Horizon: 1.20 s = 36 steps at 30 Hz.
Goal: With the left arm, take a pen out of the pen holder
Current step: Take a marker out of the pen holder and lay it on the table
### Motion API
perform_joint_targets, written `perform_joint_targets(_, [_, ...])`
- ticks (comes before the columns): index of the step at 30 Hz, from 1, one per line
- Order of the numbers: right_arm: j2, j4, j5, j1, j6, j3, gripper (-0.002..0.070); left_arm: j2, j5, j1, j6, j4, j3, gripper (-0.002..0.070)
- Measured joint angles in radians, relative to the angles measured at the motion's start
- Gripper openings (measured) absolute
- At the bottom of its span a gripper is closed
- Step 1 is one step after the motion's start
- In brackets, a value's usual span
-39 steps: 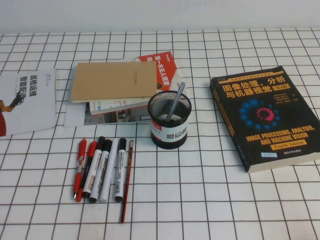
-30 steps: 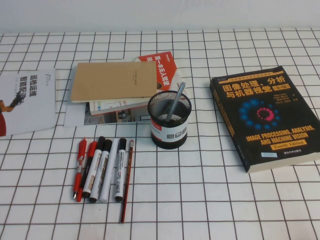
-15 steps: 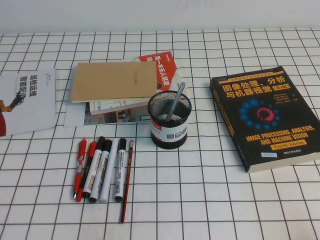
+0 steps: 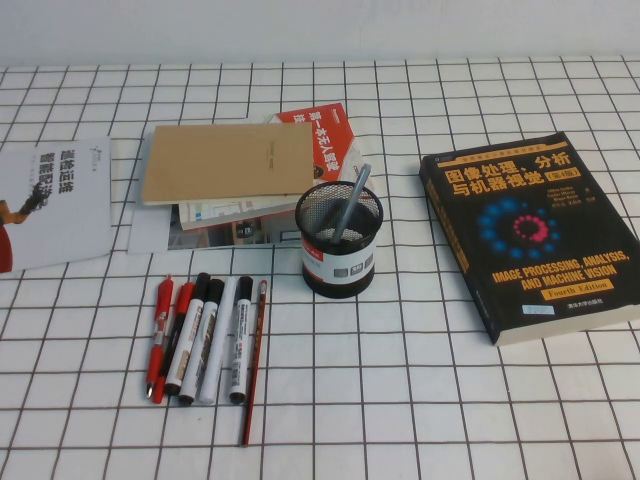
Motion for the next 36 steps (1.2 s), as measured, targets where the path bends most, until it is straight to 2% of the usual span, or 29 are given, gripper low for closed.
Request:
perform_joint_targets(21, [0.000,0.000,0.000,0.000,0.000,0.000,-0.0016,0.000,-0.035,0.000,-0.031,-0.024,0.000,0.0000])
perform_joint_targets(29, [0.000,0.000,0.000,0.000,0.000,0.000,-0.0016,0.000,-0.080,0.000,-0.098,-0.024,0.000,0.0000])
perform_joint_targets(33, [0.000,0.000,0.000,0.000,0.000,0.000,-0.0016,0.000,-0.029,0.000,-0.098,0.051,-0.029,0.0000])
perform_joint_targets(36, [0.000,0.000,0.000,0.000,0.000,0.000,-0.0016,0.061,0.058,0.000,-0.079,0.185,-0.134,0.0000])
